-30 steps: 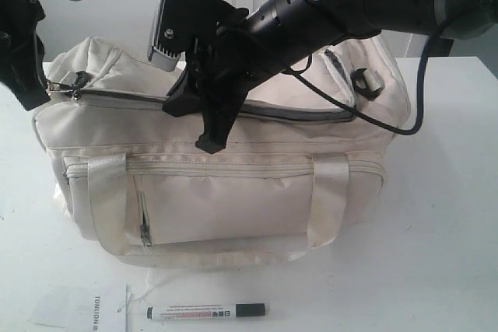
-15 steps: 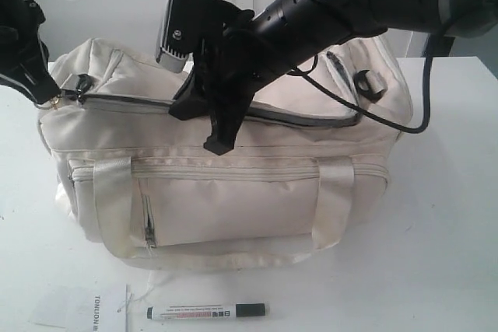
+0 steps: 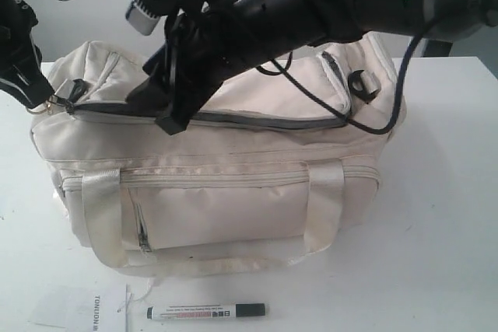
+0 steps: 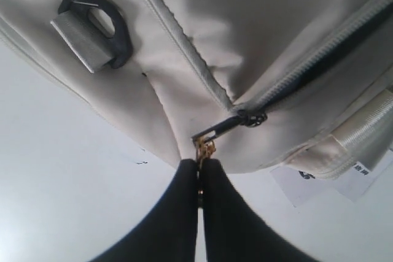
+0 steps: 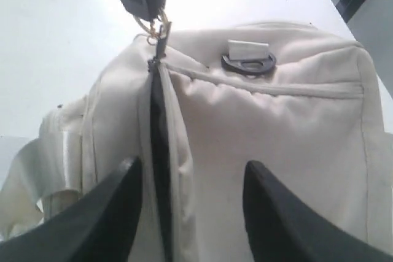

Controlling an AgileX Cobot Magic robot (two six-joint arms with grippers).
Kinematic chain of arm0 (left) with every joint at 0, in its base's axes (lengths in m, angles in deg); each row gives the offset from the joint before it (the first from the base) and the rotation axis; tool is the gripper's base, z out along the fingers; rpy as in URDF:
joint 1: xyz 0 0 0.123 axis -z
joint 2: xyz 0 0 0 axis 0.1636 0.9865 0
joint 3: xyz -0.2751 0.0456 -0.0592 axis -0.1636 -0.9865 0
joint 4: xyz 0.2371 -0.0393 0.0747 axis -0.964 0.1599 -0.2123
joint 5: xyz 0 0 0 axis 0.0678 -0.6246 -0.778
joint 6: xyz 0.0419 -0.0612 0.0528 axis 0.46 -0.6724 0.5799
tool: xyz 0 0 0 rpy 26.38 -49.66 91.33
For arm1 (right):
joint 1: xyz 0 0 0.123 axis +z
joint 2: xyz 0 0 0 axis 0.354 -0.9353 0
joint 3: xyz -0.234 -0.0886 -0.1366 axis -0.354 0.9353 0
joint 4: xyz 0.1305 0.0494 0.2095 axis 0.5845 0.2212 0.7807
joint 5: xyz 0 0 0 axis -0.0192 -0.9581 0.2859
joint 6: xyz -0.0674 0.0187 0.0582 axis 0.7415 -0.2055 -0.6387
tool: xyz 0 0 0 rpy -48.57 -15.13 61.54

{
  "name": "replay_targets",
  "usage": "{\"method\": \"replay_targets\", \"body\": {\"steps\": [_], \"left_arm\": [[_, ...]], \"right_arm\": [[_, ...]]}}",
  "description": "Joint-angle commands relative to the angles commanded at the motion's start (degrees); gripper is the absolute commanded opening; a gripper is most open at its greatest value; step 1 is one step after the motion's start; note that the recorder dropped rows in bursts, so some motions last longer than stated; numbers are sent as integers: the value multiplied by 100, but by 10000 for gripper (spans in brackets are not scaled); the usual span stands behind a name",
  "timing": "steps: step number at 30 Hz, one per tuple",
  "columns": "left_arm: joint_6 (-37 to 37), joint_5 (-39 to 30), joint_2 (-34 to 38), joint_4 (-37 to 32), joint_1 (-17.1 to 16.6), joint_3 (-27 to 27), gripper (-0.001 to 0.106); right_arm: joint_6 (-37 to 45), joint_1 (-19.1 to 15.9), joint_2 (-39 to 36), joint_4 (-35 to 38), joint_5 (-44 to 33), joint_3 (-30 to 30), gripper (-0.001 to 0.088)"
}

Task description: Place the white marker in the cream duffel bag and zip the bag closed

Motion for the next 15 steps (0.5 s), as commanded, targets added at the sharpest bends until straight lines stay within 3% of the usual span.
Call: {"method": "replay_targets", "body": {"steps": [5,11,15], "left_arm": [[0,0,0,0,0,0,0],[0,-24,0,-1,0,0,0],[0,-24,0,-1,0,0,0]], "right_arm": [[0,78,-147,-6,110,-44,481],[0,78,-264,-13,537,-57,364],[0,92,-413,-13,358,-57,361]]}}
